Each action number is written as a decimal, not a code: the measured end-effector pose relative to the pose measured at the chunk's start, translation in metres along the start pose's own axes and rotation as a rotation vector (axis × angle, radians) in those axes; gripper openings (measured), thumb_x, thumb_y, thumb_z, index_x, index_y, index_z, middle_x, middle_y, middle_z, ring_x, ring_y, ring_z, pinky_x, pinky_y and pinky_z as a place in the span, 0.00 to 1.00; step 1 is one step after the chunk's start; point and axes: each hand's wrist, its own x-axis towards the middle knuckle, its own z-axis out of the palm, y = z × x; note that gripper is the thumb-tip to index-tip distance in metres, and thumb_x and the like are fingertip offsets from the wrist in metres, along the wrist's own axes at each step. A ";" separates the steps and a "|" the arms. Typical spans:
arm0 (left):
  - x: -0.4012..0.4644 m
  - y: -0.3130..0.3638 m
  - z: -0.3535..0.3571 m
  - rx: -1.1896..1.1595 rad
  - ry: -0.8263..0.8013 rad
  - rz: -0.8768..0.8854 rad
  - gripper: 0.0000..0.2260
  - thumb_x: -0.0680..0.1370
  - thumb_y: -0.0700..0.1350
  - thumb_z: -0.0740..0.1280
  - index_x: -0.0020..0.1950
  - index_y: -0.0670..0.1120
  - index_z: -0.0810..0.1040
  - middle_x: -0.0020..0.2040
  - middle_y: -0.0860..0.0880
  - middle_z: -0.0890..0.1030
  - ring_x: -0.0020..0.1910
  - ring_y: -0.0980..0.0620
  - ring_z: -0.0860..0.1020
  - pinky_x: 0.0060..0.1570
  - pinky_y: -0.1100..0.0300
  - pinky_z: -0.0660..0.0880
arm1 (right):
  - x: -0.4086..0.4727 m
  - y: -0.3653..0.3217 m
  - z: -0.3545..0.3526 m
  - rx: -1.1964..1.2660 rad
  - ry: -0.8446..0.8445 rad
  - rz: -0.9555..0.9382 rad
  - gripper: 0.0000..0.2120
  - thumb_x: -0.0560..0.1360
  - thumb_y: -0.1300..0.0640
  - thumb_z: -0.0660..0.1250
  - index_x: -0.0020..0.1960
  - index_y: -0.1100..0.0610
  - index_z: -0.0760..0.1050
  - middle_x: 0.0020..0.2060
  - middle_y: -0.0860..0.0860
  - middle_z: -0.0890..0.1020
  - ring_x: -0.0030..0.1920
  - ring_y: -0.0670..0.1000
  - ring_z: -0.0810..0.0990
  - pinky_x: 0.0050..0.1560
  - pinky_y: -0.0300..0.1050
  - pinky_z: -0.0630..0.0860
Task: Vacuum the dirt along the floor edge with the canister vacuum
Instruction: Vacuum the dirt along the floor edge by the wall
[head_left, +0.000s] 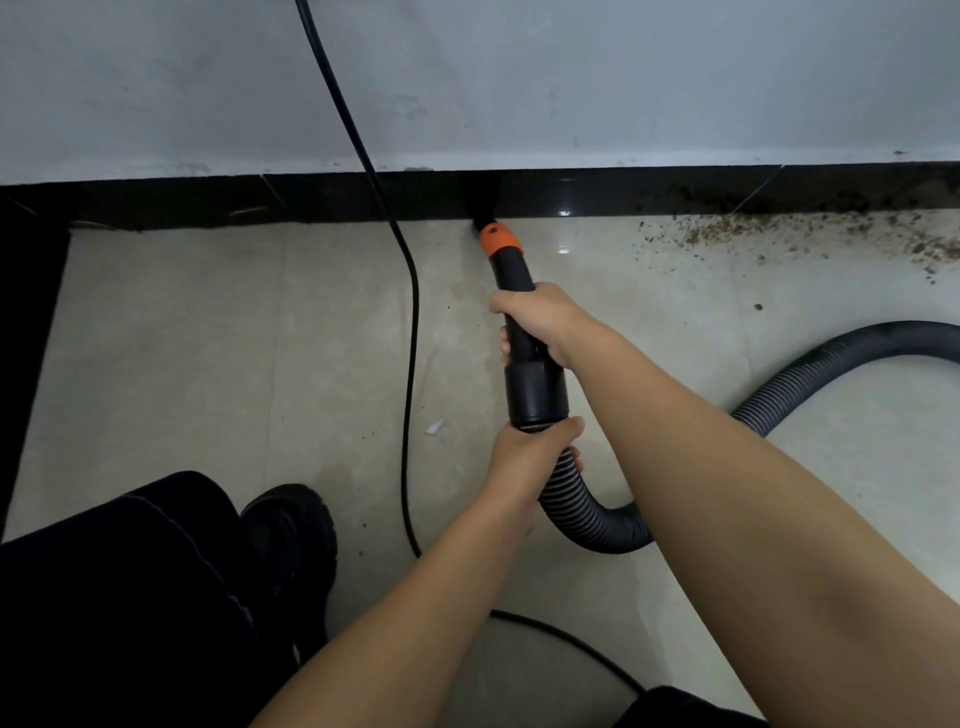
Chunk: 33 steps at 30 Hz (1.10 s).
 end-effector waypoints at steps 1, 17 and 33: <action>0.000 0.001 -0.003 -0.014 0.011 0.005 0.08 0.72 0.40 0.72 0.48 0.42 0.75 0.30 0.46 0.78 0.29 0.50 0.77 0.36 0.58 0.75 | 0.000 -0.002 0.006 -0.016 -0.016 0.001 0.05 0.75 0.63 0.65 0.45 0.62 0.69 0.26 0.56 0.73 0.23 0.53 0.72 0.27 0.43 0.76; -0.038 -0.039 0.054 0.264 -0.283 -0.122 0.07 0.73 0.38 0.71 0.47 0.41 0.75 0.29 0.45 0.76 0.25 0.51 0.75 0.28 0.63 0.74 | -0.056 0.060 -0.103 0.247 0.331 0.097 0.06 0.74 0.63 0.65 0.44 0.61 0.67 0.27 0.56 0.73 0.21 0.52 0.72 0.28 0.44 0.75; -0.036 -0.065 0.138 0.459 -0.357 -0.136 0.07 0.73 0.37 0.70 0.46 0.42 0.73 0.32 0.45 0.75 0.26 0.51 0.75 0.25 0.65 0.73 | -0.075 0.095 -0.206 0.427 0.418 0.106 0.05 0.74 0.63 0.64 0.46 0.61 0.68 0.28 0.56 0.73 0.21 0.51 0.72 0.26 0.42 0.76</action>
